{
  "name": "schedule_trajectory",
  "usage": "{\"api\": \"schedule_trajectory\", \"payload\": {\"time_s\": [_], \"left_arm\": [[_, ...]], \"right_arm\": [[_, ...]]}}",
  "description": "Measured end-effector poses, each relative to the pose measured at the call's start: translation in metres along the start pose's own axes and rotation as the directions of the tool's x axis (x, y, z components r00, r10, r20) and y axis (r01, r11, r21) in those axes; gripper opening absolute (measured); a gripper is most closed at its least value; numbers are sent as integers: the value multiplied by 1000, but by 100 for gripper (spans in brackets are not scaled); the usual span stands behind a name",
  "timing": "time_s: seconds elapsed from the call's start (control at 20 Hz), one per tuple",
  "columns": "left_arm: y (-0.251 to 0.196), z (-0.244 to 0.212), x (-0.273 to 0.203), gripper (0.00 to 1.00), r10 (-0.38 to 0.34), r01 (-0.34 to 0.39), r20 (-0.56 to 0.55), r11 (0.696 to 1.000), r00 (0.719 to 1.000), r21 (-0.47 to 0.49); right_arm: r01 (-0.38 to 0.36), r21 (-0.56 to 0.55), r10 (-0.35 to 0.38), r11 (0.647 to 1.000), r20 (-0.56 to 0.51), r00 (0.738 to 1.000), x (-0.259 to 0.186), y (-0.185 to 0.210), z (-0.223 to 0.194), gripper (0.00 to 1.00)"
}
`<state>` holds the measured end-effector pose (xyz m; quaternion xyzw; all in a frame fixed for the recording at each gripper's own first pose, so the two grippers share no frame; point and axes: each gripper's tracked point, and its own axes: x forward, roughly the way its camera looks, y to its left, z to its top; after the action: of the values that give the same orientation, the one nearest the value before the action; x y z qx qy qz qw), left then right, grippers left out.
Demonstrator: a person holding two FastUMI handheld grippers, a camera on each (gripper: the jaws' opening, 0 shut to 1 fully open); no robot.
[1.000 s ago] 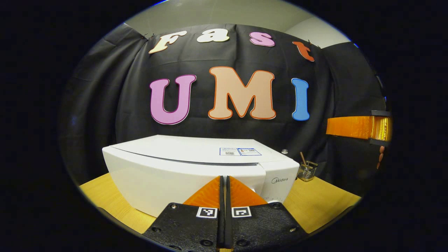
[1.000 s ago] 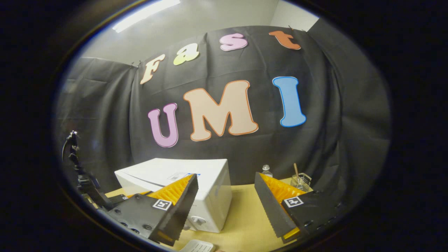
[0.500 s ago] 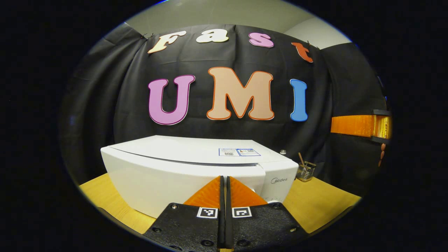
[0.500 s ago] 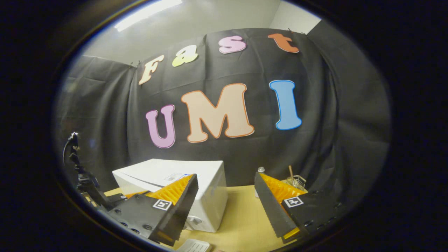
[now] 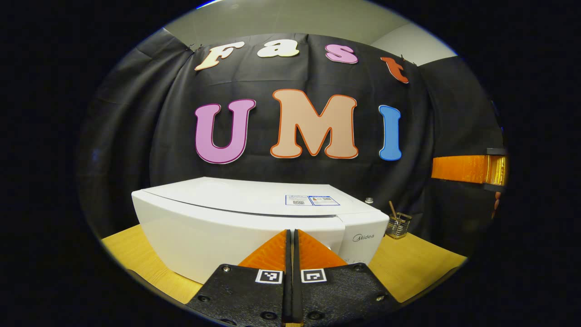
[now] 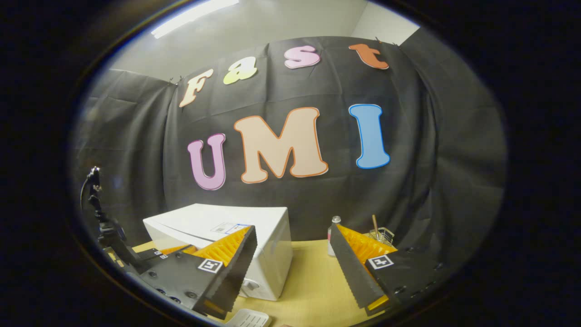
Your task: Open the microwave oven with the left hand, put the food in, and close the microwave oven.
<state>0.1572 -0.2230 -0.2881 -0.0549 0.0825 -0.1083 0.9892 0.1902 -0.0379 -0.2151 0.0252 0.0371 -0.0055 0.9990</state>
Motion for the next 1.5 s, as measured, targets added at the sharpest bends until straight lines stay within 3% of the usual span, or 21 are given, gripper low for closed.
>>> {"api": "schedule_trajectory", "payload": {"time_s": [0.1,0.25,0.4,0.45,0.5,0.55,0.65,0.75,0.8,0.85,1.0,1.1,1.15,1.4,1.45,1.5], "left_arm": [[-1,-8,6,1,8,-8,-38,1000,999,-9],[-3,1,6,1,-5,5,-7,1000,1000,-20],[2,-12,-3,2,21,-23,-70,999,997,-22],[3,-8,-10,2,24,-25,-65,999,998,-20],[2,0,-18,3,30,-31,-57,999,998,-14],[4,10,-24,4,37,-37,-41,999,998,-3],[5,30,-32,5,37,-37,-18,999,999,7],[8,48,-42,19,41,-41,2,999,999,28],[10,57,-47,35,41,-41,18,998,999,39],[11,67,-50,42,33,-35,31,998,999,49],[17,87,-48,99,41,-43,78,999,996,16],[25,90,-52,96,50,-51,85,999,995,10],[30,88,-52,96,57,-59,82,998,995,11],[47,88,-37,97,65,-67,82,997,995,28],[48,86,-33,96,59,-61,77,998,995,18],[51,84,-32,96,63,-64,71,998,996,12]], "right_arm": [[-11,3,11,1000,-1,1000,0,5,0,92],[-24,-10,24,1000,3,1000,-2,11,1,92],[-34,-23,34,999,-3,999,-4,14,0,92],[-43,-40,43,998,-12,999,-6,15,-4,99],[-52,-60,51,997,-20,998,-7,18,-6,99],[-66,-75,64,995,-21,998,-8,21,-5,92],[-86,-76,85,993,-17,996,-10,26,-4,92],[-85,-64,83,994,-19,996,-12,25,-4,92],[-78,-70,77,995,-20,997,-12,24,-4,92],[-68,-81,67,994,-19,998,-13,21,-3,92],[-41,-98,40,994,-11,999,-14,16,0,92],[-37,-92,36,995,-8,999,-14,15,1,92],[-36,-90,36,995,-7,999,-14,14,1,99],[-5,-94,5,996,1,1000,-11,6,3,100],[2,-93,-2,996,-1,1000,-10,4,2,92],[3,-94,-3,996,-5,1000,-9,3,1,92]]}}
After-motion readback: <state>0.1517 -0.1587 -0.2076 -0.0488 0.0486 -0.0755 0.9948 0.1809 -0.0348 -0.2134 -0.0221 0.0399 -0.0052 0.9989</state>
